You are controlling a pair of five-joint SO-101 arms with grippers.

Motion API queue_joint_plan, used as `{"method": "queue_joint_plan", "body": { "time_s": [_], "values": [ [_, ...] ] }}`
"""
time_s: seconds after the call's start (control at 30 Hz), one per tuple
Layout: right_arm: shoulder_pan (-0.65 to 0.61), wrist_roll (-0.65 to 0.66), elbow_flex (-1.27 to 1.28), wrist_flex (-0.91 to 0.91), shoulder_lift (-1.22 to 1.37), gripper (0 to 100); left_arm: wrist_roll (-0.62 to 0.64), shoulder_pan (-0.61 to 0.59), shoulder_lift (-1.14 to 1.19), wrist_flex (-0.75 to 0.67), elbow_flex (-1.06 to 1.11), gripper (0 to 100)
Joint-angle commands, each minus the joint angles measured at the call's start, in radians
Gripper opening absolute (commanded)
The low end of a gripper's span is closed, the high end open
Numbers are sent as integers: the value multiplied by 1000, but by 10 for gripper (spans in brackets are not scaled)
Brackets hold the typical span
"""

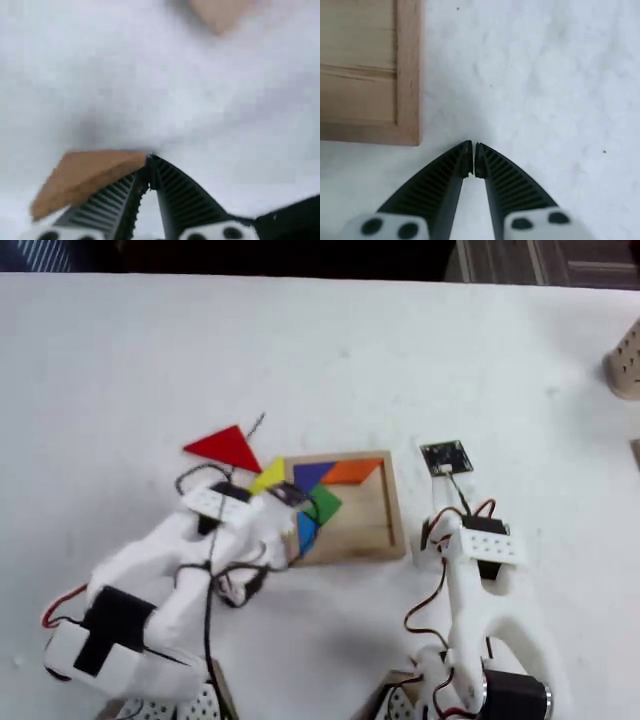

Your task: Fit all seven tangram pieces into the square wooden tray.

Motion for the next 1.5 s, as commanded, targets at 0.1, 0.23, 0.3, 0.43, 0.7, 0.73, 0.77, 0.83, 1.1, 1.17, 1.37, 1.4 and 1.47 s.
{"method": "queue_joint_plan", "body": {
  "time_s": [0.1, 0.23, 0.3, 0.43, 0.7, 0.73, 0.77, 0.83, 1.1, 1.17, 1.37, 1.4, 1.47],
  "values": [
    [-8, 12, 2, -13, -38, 18, 132, -202, -21, -176, -133, 20],
    [-10, 12, 2, -13, -38, 18, 132, -196, -156, -180, -66, 20],
    [-10, 12, 2, -13, -38, 18, 132, -177, -257, -180, -14, 20],
    [-10, 12, 2, -13, -38, 18, 140, -160, -461, -180, 55, 21],
    [-21, 12, 2, -13, -38, 18, 141, -159, -524, -183, 69, 23],
    [-21, 12, 2, -13, -38, 18, 143, -163, -489, -199, 63, 23],
    [-21, 12, 2, -13, -38, 18, 157, -163, -450, -221, 58, 22],
    [-21, 12, 2, -13, -38, 18, 215, -165, -377, -272, 49, 23],
    [-21, 14, 2, -13, -38, 18, 282, -211, -302, -359, -6, 155],
    [-21, 14, 2, -12, -38, 18, 284, -226, -297, -361, -6, 239],
    [-21, 14, 2, -12, -38, 18, 285, -223, -294, -361, 2, 295],
    [-21, 14, 2, -12, -38, 18, 295, -223, -292, -364, 2, 292],
    [-21, 14, 2, -10, -38, 18, 350, -223, -265, -365, -3, 299]
  ]
}}
